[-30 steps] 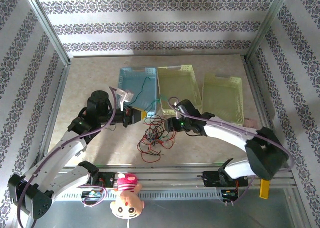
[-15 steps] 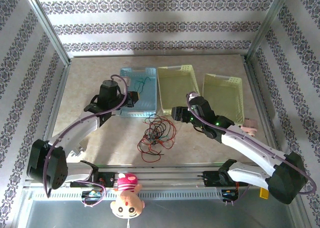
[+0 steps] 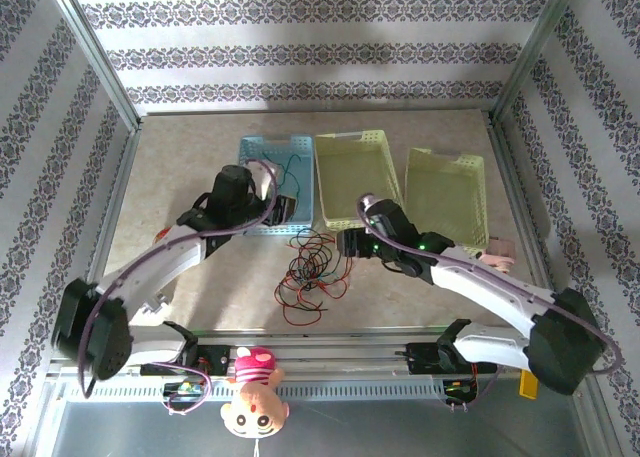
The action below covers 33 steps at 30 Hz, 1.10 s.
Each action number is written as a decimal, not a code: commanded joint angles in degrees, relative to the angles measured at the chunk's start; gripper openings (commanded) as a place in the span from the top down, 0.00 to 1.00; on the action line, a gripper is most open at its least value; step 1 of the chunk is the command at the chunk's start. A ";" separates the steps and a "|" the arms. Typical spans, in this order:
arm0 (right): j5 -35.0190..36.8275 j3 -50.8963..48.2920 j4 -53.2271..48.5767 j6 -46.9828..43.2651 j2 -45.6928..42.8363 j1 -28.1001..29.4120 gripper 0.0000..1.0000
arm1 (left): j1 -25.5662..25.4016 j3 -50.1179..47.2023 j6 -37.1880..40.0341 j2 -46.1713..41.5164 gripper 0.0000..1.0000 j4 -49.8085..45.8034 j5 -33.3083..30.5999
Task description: Untangle the cables
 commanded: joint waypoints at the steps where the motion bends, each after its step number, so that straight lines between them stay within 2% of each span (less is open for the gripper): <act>1: -8.93 2.42 -2.62 -3.36 4.46 1.06 0.31 | -2.49 -3.62 -0.12 -2.80 0.31 -8.14 3.80; 4: -12.81 2.63 -2.94 -3.61 7.95 1.63 0.35 | -4.74 -6.44 -2.08 -3.98 0.32 -8.93 4.24; 11: -15.20 2.69 -2.86 -3.82 12.05 2.00 0.47 | -10.59 -8.95 -5.14 -1.18 0.33 -5.20 6.04; 18: -14.21 3.07 -2.49 -3.06 14.57 2.95 0.47 | -15.34 -6.75 -2.11 5.25 0.33 -4.67 6.57; 24: -13.97 2.83 -1.65 -2.80 15.74 3.02 0.50 | -17.00 -5.73 -0.93 9.14 0.34 -3.08 5.67; 26: -13.88 2.80 -1.55 -2.79 16.15 3.04 0.58 | -17.18 -5.50 -0.91 10.46 0.34 -2.12 5.56; 29: -13.45 2.64 -1.15 -2.63 16.16 3.05 0.77 | -17.36 -5.22 -1.13 12.60 0.34 -0.40 5.45; 33: -12.05 2.21 -0.58 -2.28 14.84 3.02 0.88 | -17.38 -5.39 -2.22 15.12 0.35 2.16 5.37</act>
